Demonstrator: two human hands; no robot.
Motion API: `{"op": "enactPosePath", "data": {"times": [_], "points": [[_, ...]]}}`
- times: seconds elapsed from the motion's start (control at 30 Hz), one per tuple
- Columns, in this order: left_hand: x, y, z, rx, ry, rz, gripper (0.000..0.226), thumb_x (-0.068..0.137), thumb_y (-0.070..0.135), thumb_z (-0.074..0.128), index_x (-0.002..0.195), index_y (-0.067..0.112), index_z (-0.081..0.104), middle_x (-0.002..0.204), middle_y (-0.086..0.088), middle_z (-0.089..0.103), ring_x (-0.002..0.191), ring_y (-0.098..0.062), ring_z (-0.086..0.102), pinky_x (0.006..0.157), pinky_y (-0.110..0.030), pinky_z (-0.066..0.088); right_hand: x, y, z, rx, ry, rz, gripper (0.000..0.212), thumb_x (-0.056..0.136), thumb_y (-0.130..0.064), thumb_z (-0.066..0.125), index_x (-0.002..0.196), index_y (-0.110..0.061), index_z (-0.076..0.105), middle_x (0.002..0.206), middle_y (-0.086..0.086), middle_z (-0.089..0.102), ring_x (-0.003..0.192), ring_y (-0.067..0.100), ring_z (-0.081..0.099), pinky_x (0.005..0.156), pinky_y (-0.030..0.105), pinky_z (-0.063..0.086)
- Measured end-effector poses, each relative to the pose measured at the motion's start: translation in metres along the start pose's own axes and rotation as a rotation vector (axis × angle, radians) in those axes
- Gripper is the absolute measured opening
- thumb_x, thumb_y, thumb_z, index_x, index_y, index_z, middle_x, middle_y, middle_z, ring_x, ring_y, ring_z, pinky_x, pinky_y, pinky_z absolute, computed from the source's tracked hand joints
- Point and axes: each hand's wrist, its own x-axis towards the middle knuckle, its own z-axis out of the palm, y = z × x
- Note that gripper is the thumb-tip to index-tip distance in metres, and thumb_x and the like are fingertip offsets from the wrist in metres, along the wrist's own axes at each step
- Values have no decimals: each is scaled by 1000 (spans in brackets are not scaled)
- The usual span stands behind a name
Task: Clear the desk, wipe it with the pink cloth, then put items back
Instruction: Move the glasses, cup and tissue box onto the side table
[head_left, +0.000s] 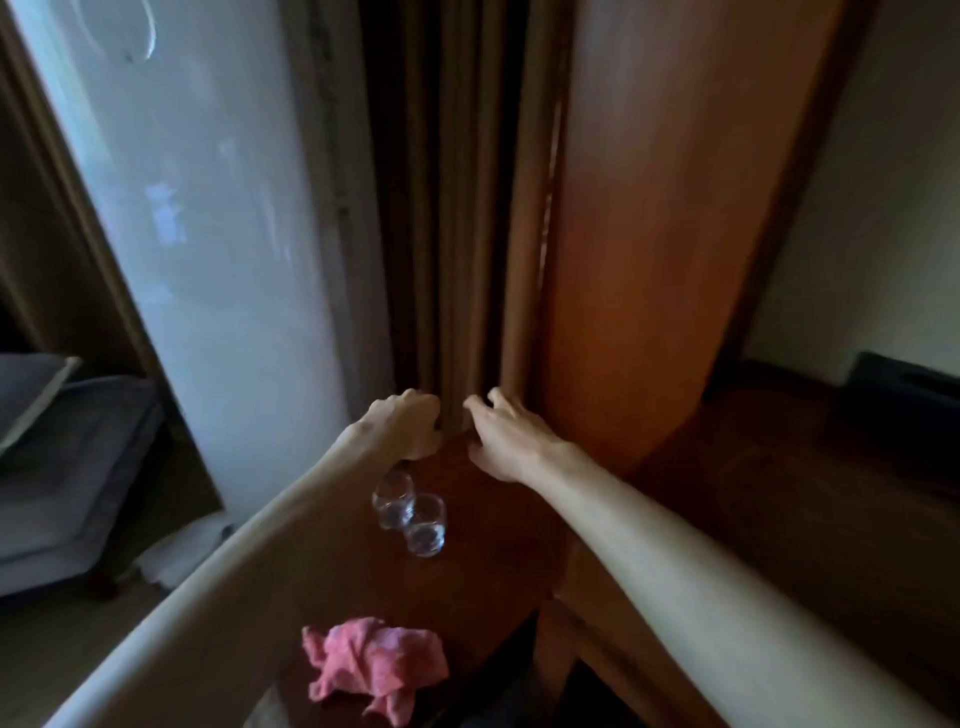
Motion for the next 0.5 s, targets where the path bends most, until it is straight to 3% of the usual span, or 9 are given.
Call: {"op": "enactPosePath", "data": {"times": [0.13, 0.23, 0.33, 0.43, 0.5], "points": [[-50, 82, -42, -69, 200, 155, 29, 90, 43, 56, 110, 24, 62, 118, -1, 61, 105, -32, 66, 75, -39, 50, -81, 44, -73, -47, 113, 16, 54, 99, -33, 58, 147, -20, 37, 145, 13, 37, 133, 40, 44, 101, 51, 47], [-89, 157, -64, -133, 296, 261, 34, 90, 40, 57, 117, 22, 59, 121, 0, 58, 109, -30, 63, 72, -38, 46, -153, 88, -118, -51, 175, 114, 62, 99, -35, 59, 153, -26, 30, 156, 10, 29, 136, 38, 45, 103, 48, 47], [-127, 233, -74, -243, 379, 346, 40, 90, 43, 59, 124, 20, 57, 124, 1, 58, 110, -32, 63, 77, -42, 51, -230, 136, -148, -78, 255, 209, 64, 98, -37, 61, 153, -29, 30, 150, 5, 35, 131, 33, 49, 96, 47, 51], [-156, 305, -68, -349, 409, 473, 43, 89, 41, 56, 128, 24, 57, 122, 2, 58, 108, -31, 64, 77, -41, 51, -306, 184, -169, -98, 320, 325, 62, 99, -44, 59, 153, -27, 33, 145, 4, 40, 130, 29, 50, 95, 43, 50], [-170, 354, -64, -389, 385, 558, 53, 90, 42, 57, 140, 25, 53, 132, 2, 56, 114, -29, 62, 86, -44, 53, -354, 222, -179, -106, 368, 407, 60, 98, -42, 61, 151, -26, 38, 142, 5, 44, 130, 28, 50, 98, 42, 48]]}}
